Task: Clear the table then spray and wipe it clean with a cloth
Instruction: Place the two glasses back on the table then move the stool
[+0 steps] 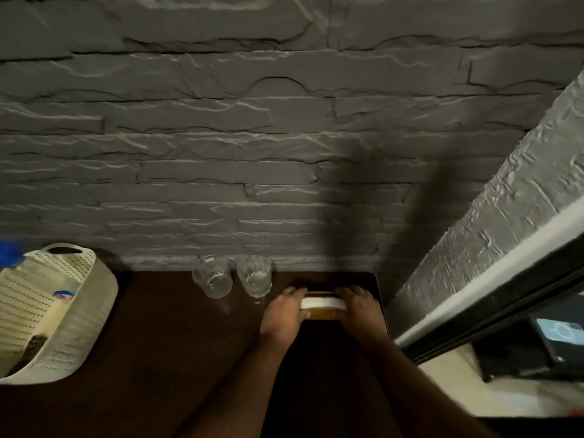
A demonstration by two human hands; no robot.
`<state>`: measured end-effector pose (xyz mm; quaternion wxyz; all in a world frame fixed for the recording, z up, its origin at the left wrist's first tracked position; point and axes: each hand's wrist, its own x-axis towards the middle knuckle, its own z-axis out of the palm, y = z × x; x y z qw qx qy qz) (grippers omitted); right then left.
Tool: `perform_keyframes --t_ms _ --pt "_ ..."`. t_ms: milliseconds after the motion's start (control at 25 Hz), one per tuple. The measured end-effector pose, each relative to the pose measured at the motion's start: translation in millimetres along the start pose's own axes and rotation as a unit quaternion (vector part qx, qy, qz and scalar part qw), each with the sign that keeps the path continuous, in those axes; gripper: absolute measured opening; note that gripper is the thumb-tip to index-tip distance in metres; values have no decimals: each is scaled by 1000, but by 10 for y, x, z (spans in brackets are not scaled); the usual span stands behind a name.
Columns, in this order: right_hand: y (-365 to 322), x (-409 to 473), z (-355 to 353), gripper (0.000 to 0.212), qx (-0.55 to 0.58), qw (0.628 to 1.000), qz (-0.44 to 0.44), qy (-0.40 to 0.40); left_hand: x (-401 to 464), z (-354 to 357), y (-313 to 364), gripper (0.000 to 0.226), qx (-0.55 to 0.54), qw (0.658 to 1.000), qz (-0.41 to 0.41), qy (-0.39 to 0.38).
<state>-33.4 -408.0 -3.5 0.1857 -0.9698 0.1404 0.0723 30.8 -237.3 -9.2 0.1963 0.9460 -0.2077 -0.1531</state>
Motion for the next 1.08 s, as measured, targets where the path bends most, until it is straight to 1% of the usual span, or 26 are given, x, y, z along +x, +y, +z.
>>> perform_keyframes --t_ms 240,360,520,720,840,920,1000,1080 --pt "189 655 -10 48 1 1000 -25 -7 656 61 43 56 20 1000 -11 9" --pt "251 839 39 53 6 999 -29 -35 815 89 32 56 23 999 -27 -3" --pt "292 1005 68 53 36 998 -27 -34 953 130 8 57 21 999 -39 5" --pt "328 1056 96 52 34 999 -26 -15 1034 151 -18 58 30 998 -45 16" --pt "309 1029 111 54 25 999 -16 -18 1008 165 -7 59 35 998 -46 8" --pt "263 980 45 59 15 1000 -14 -13 990 105 20 63 36 998 -49 9" --pt "254 921 -12 69 6 1000 -14 4 947 22 43 66 21 998 -49 26" --pt "266 752 -18 73 12 1000 -5 28 779 -7 61 71 -4 998 -43 47"
